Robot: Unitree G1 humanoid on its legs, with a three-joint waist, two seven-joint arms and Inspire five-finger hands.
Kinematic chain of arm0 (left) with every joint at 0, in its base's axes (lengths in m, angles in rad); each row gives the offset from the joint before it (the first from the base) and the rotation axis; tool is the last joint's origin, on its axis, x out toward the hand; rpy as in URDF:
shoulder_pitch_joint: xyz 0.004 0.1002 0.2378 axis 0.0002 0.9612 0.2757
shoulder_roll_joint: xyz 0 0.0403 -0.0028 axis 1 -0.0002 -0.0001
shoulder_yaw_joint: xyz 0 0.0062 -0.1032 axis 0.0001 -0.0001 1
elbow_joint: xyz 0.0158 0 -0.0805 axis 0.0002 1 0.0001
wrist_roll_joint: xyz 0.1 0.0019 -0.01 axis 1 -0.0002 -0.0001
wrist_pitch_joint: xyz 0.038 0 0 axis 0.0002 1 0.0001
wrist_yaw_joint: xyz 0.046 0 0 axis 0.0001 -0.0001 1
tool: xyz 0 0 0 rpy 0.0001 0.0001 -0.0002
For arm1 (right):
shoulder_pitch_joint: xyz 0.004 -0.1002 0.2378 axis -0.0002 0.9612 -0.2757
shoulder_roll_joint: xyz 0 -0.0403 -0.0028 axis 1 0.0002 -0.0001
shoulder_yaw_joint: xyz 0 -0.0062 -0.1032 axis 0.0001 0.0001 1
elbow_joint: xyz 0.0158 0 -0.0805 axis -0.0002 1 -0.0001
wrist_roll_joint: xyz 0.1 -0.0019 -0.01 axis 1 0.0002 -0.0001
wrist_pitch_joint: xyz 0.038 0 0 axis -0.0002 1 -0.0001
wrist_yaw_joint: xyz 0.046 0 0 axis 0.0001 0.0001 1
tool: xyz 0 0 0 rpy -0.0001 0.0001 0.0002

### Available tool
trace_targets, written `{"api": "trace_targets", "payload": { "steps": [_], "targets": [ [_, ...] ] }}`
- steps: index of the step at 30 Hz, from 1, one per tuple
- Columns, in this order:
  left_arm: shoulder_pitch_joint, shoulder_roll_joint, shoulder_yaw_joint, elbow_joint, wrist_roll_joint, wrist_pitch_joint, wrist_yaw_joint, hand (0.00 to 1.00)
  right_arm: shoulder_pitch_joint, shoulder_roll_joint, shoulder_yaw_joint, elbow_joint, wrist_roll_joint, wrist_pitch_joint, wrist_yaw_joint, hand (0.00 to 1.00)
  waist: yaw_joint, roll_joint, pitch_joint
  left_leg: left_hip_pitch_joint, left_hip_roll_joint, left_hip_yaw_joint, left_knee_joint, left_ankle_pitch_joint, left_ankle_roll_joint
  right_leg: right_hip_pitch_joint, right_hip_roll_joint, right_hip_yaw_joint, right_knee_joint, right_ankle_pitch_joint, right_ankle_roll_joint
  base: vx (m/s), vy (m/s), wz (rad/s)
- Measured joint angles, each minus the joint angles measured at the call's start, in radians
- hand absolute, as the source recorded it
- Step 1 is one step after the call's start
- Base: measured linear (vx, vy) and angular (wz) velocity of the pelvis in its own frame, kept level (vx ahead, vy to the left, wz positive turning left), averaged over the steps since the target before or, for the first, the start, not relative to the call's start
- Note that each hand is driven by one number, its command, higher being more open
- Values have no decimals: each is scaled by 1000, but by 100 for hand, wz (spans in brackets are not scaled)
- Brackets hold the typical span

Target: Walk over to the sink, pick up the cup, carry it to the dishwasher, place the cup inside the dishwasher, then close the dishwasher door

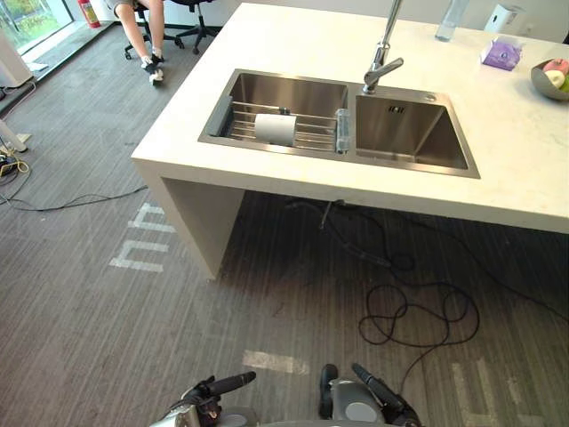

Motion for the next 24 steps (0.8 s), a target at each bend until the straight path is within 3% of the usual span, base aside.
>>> {"api": "trace_targets", "payload": {
  "steps": [4,8,10,13,14,16,17,19,20,21,22,23,24],
  "targets": [
    [-4,-1,-3,25,-14,-13,0,100,0,4,-9,19,-10,-2,10,100,-3,1,-5,32,-1,12,-50,20,1,7,4,7,-9,2,1,4,-4,-7],
    [-1,5,2,8,-141,-29,-3,100,3,20,-53,63,-57,-8,28,100,-8,8,-30,53,1,10,-101,43,1,15,7,-1,-28,5,5,24,2,4],
    [5,2,7,-82,-211,-32,-2,100,6,29,-89,73,-75,-10,35,100,-13,15,-36,58,4,-7,-112,43,1,33,6,-19,-37,5,6,34,4,23],
    [3,-13,100,-335,-301,-78,40,100,11,33,-119,89,-102,-17,32,100,-21,25,-48,53,17,-38,-111,27,-7,52,17,-52,-43,-12,-1,46,-25,30],
    [-3,-11,137,-422,-312,-102,69,100,18,32,-131,90,-109,-23,31,100,-22,35,-53,46,27,-51,-98,17,-10,57,25,-62,-43,-25,-7,125,-78,26],
    [-7,-8,230,-617,-315,-162,141,100,52,31,-178,90,-109,-31,30,100,-18,77,-78,37,66,-62,-61,-8,-23,70,58,-83,-42,-63,-9,185,-73,20],
    [-10,-2,269,-708,-315,-192,184,100,61,33,-198,94,-106,-35,22,100,-10,91,-81,10,70,-51,28,-31,-48,83,61,-86,-45,-78,-13,195,-43,18],
    [-5,-2,343,-942,-314,-251,252,100,81,31,-213,83,-98,-39,9,100,0,98,-78,-150,82,1,413,-24,-72,137,52,-111,-34,-96,-21,245,-131,28],
    [10,-7,365,-1077,-311,-299,258,100,91,16,-217,80,-98,-46,9,100,7,134,-67,-210,114,3,595,22,-72,188,66,-119,-34,-121,-26,220,-145,15],
    [20,-8,373,-1138,-306,-327,256,100,95,8,-224,80,-98,-48,8,100,11,150,-65,-228,130,3,665,58,-69,214,74,-120,-36,-134,-29,227,-115,7],
    [29,-8,377,-1233,-284,-378,248,100,96,3,-238,84,-98,-50,2,100,22,159,-69,-264,153,5,785,146,-64,268,81,-126,-53,-152,-36,248,-123,12],
    [29,-9,371,-1291,-265,-408,229,100,95,6,-245,86,-95,-50,-5,100,24,167,-73,-288,167,5,854,153,-57,307,82,-139,-68,-162,-37,277,-132,25],
    [28,-9,353,-1353,-243,-444,190,100,86,6,-263,91,-79,-50,-10,100,25,168,-73,-314,176,24,882,85,-47,353,82,-153,-92,-169,-40,239,-95,26]
  ]
}}
